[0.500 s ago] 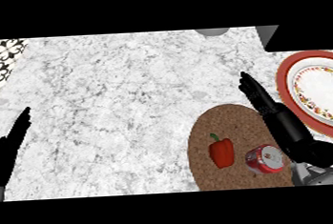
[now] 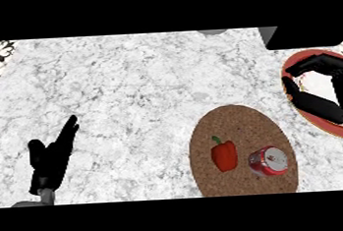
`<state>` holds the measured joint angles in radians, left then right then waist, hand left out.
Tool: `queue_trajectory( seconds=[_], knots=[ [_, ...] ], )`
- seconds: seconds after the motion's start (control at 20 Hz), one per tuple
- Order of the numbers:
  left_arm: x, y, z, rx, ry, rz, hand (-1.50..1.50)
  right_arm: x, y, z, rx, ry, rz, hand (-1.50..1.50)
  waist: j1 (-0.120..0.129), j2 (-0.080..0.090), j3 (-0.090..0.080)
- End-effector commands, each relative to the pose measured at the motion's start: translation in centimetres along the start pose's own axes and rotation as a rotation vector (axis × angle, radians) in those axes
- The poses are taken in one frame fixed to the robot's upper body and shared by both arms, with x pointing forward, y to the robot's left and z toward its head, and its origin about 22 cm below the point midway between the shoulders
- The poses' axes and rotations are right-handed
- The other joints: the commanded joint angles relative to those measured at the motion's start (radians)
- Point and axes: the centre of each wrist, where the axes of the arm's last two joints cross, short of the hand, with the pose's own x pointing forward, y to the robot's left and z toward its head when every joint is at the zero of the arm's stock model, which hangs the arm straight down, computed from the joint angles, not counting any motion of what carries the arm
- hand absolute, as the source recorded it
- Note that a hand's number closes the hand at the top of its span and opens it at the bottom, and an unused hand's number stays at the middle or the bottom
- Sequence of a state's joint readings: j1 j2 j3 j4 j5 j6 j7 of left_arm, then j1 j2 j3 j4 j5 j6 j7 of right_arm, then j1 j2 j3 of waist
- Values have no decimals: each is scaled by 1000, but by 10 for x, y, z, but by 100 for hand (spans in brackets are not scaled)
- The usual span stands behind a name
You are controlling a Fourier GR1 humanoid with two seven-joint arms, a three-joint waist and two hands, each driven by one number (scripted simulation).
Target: Pick the bell pepper from the placemat and place it in the plate
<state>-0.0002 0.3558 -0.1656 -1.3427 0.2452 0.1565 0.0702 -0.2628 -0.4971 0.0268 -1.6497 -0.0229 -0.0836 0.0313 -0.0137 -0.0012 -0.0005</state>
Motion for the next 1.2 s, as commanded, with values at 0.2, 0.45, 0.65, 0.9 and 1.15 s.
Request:
queue_trajectory(
  seconds=[0.2,0.45,0.65,0.9,1.15],
  knots=[
    [0,-41,-1,-103,73,120,0,-28,-7,38,-239,-91,-71,-150,4,0,1],
    [10,-44,2,-78,57,125,0,-2,-25,50,-93,-59,51,-150,8,-1,0],
    [5,-50,1,-90,48,130,0,-7,-28,52,152,87,270,-150,7,-1,-2],
    [6,-57,5,-96,48,127,0,27,-11,62,344,142,410,-150,4,-4,-2],
    [12,-54,1,-100,53,114,0,63,18,46,387,225,529,-150,18,0,-1]
  ],
)
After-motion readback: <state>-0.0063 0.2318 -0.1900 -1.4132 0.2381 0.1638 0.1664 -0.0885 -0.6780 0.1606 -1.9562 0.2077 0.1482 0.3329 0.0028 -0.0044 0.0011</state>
